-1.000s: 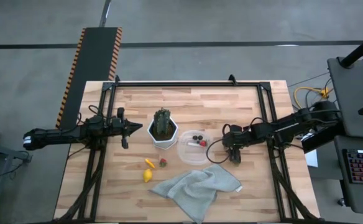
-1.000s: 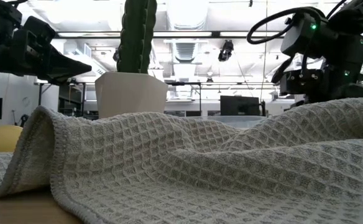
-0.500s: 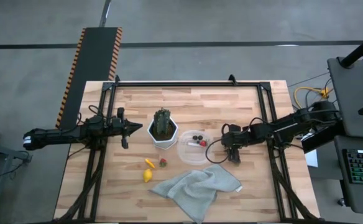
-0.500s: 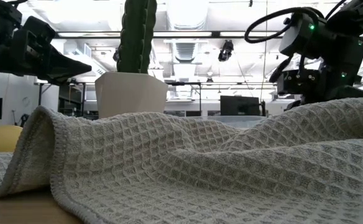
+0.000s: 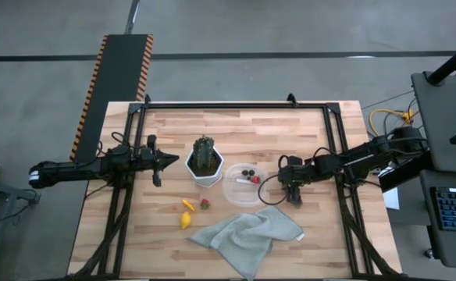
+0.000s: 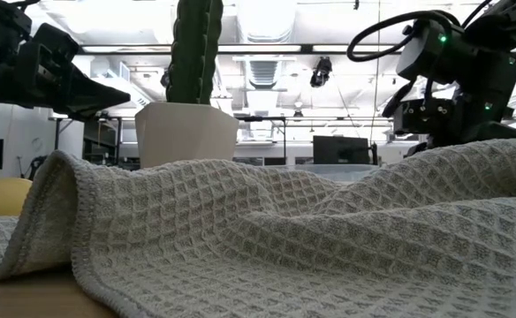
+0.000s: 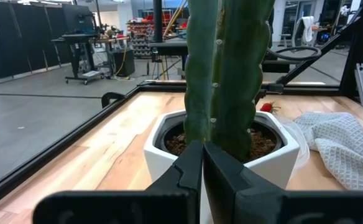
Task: Pick and placing Produce into tupperware
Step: Put the blueberry into the transparent bin
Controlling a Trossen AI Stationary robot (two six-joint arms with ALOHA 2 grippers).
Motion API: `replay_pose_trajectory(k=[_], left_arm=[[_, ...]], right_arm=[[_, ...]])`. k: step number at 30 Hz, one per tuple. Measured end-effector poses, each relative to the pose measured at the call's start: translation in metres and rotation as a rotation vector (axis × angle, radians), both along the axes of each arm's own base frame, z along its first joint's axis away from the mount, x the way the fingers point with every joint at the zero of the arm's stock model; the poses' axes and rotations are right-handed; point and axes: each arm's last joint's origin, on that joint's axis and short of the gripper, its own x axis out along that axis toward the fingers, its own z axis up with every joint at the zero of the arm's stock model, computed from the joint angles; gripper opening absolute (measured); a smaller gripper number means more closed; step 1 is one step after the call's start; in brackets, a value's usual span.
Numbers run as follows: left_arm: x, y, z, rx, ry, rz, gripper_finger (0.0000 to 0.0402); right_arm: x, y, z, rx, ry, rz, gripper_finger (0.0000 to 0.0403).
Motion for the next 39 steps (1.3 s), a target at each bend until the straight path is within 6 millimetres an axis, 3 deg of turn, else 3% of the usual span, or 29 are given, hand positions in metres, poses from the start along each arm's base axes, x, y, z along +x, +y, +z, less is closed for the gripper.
replay_pose_trajectory(k=[25,39], left_arm=[[0.0000,0.0000,-0.0001,0.000,0.001,0.000,0.0000],[0.0000,0.0000,-0.0001,0.000,0.001,0.000,0.0000]], right_arm=[[-0.0014,-0.0002,-0.0005,-0.007,0.017,0.018,0.0055],[-0.0020,-0.0003,0.0003,-0.007,0.012,0.017,0.0048]])
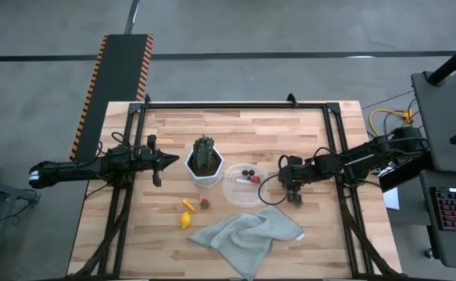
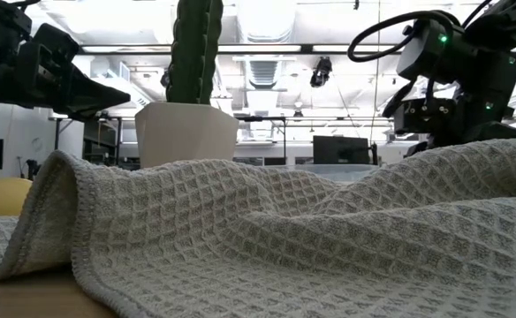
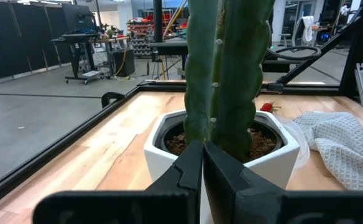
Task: Pick and placing Produce into tupperware
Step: Put the blueberry into the transparent bin
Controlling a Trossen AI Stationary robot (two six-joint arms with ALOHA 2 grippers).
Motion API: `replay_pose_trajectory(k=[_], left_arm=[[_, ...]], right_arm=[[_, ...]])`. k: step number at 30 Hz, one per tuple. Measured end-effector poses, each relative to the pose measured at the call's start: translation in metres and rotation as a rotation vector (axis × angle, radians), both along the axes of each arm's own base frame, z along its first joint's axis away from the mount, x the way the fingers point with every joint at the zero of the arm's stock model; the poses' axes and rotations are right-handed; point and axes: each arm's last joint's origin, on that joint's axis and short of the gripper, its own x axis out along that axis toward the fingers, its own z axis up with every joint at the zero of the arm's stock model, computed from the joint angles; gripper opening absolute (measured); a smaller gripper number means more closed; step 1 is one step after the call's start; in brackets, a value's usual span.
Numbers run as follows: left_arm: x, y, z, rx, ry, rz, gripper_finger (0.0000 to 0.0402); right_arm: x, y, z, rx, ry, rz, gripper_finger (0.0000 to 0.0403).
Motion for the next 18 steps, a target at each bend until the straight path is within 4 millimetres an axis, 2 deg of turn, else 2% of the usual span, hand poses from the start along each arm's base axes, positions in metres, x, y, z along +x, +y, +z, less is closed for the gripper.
replay_pose_trajectory(k=[11,18], left_arm=[[0.000,0.000,0.000,0.000,0.000,0.000,0.0000],[0.000,0.000,0.000,0.000,0.000,0.000,0.0000]], right_arm=[[0.000,0.000,0.010,0.004,-0.043,0.011,0.0047],[0.010,0.001,0.022,-0.006,-0.091,0.034,0.0047]])
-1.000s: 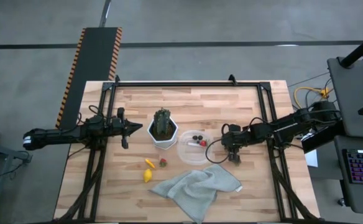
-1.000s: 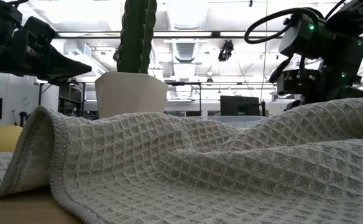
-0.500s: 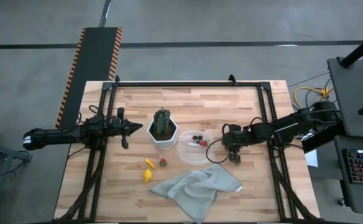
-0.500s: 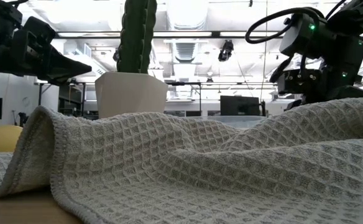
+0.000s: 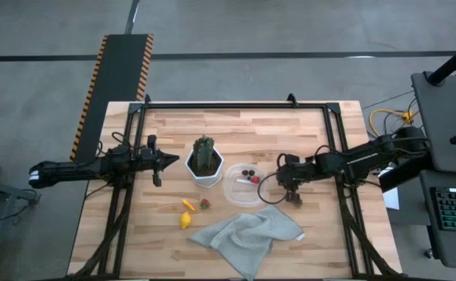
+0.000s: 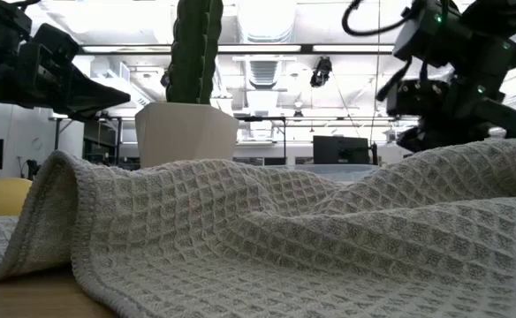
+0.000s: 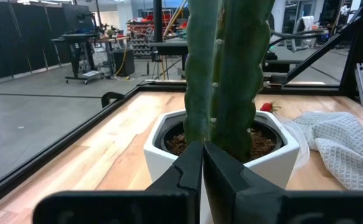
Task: Pick and placing Produce into tupperware
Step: Put the blueberry into the transparent bin
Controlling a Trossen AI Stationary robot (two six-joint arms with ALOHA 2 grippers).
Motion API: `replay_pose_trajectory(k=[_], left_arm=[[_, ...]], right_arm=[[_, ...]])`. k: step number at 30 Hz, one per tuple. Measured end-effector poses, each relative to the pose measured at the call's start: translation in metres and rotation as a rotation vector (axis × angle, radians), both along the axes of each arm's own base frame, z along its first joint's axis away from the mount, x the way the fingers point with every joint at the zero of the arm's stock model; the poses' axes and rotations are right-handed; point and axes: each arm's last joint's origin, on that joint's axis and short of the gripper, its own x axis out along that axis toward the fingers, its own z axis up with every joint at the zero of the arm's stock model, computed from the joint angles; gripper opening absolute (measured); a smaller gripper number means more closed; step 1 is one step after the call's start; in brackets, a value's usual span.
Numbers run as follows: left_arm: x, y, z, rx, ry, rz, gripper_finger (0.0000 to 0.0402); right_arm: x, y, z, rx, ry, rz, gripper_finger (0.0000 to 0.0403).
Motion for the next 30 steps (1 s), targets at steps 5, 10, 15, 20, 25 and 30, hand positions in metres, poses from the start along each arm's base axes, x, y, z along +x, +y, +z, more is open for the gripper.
replay_pose_trajectory(k=[5,10,15,20,25,30], left_arm=[[0.000,0.000,0.000,0.000,-0.001,0.000,0.0000],[0.000,0.000,0.000,0.000,0.001,0.000,0.0000],[0.000,0.000,0.000,0.000,0.001,0.000,0.0000],[0.000,0.000,0.000,0.000,0.001,0.000,0.0000],[0.000,0.000,0.000,0.000,0.001,0.000,0.0000],[0.000,0.000,0.000,0.000,0.001,0.000,0.0000]], right_arm=[[0.009,0.001,0.013,-0.022,-0.047,0.048,0.0047],[0.019,0.002,0.027,-0.045,-0.100,0.090,0.0047],[0.029,0.003,0.043,-0.072,-0.154,0.120,0.0047],[0.040,0.003,0.053,-0.129,-0.221,0.183,0.0047],[0.056,-0.002,0.048,-0.173,-0.240,0.211,0.0047],[0.072,-0.014,0.036,-0.196,-0.205,0.190,0.0047]])
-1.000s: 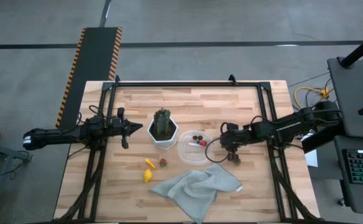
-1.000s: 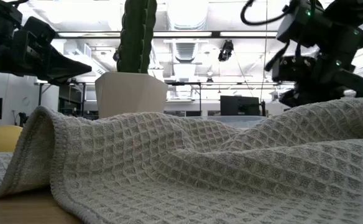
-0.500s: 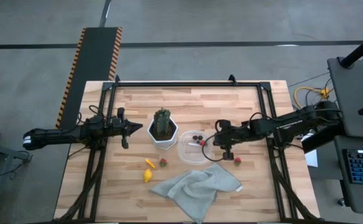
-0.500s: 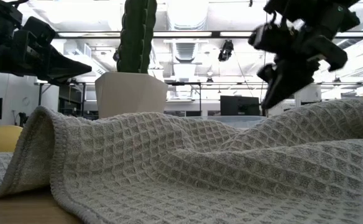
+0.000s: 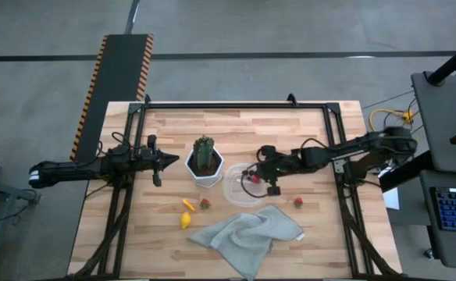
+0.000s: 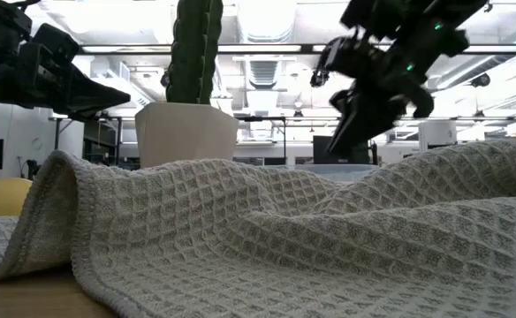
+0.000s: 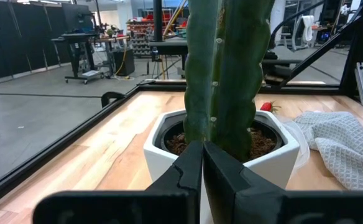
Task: Pick and placing Produce into tupperware
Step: Put the blueberry into the transparent bin
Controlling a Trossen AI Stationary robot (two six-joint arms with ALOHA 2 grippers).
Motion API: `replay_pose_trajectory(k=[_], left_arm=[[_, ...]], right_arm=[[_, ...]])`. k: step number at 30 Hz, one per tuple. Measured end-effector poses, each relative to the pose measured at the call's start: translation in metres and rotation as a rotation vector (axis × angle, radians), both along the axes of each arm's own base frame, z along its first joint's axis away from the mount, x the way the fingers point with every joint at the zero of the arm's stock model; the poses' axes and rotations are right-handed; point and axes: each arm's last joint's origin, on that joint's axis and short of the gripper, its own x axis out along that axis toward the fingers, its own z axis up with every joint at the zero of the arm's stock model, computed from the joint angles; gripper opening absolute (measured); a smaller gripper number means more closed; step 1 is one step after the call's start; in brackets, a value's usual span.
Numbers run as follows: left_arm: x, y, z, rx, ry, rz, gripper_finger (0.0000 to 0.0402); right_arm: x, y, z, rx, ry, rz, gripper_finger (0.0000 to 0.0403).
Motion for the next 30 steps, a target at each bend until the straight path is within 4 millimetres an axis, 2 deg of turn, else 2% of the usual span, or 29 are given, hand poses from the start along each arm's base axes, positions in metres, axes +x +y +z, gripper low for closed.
replay_pose_trajectory(k=[7,15,24,30], left_arm=[[0.000,0.000,0.000,0.000,0.000,0.000,0.0000],[0.000,0.000,0.000,0.000,0.001,0.000,0.0000],[0.000,0.000,-0.001,-0.001,0.006,-0.001,0.0000],[0.000,0.000,-0.001,-0.001,0.006,0.000,0.0000]], right_arm=[[0.020,-0.010,-0.018,-0.015,0.069,0.017,0.0047],[0.044,-0.010,-0.025,-0.010,0.096,0.054,0.0047],[0.043,-0.012,-0.029,0.000,0.125,0.051,0.0049],[0.044,-0.012,-0.028,-0.001,0.122,0.050,0.0069]])
